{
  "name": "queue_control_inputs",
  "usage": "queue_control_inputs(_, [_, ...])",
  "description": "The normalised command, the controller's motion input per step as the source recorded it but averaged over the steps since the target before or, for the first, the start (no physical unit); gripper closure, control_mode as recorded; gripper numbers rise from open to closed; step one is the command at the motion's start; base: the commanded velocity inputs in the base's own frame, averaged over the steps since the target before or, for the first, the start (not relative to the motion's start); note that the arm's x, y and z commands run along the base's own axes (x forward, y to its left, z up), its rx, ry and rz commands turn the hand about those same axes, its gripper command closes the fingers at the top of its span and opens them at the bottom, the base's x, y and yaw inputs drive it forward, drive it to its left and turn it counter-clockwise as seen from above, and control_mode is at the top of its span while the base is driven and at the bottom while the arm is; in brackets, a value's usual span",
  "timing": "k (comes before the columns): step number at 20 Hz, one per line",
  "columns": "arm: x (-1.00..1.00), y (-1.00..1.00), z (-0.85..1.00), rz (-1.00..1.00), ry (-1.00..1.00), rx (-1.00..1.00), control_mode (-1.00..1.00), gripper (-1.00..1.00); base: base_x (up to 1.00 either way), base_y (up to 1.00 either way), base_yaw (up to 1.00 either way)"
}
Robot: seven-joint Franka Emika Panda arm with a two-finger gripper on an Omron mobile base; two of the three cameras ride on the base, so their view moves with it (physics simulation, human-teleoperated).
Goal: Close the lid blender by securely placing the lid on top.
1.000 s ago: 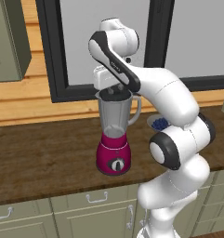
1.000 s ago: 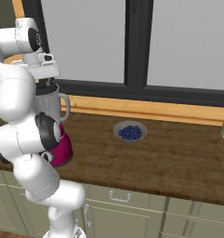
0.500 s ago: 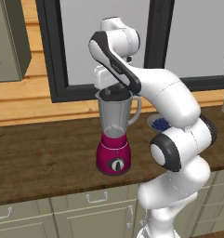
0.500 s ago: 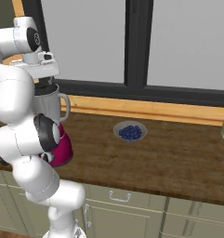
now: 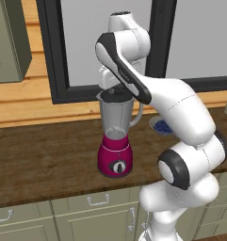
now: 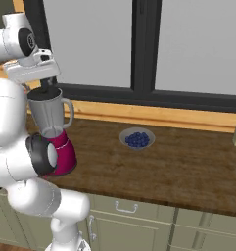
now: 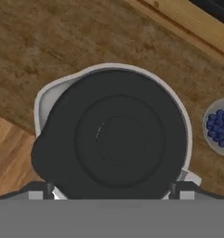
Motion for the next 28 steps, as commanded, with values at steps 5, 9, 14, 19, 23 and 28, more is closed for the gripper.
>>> queue_control_inputs(5, [-0.59, -0.56, 0.01, 0.00, -0.11, 0.18, -1.00, -1.00, 0.00, 0.00, 0.00])
queue_control_inputs(9, [-0.41, -0.84, -0.22, 0.00, 0.00, 0.14, -1.00, -1.00, 0.00, 0.00, 0.00])
queue_control_inputs(14, [-0.07, -0.39, -0.10, 0.00, 0.00, 0.01, -1.00, -1.00, 0.00, 0.00, 0.00])
queue_control_inputs(19, [-0.14, -0.55, -0.26, 0.01, 0.00, 0.00, -1.00, -1.00, 0.00, 0.00, 0.00])
queue_control_inputs(23, [-0.33, -0.52, -0.44, 0.00, 0.00, 0.00, -1.00, -1.00, 0.00, 0.00, 0.00])
queue_control_inputs(28, [-0.18, -0.18, -0.19, 0.00, 0.00, 0.00, -1.00, -1.00, 0.00, 0.00, 0.00])
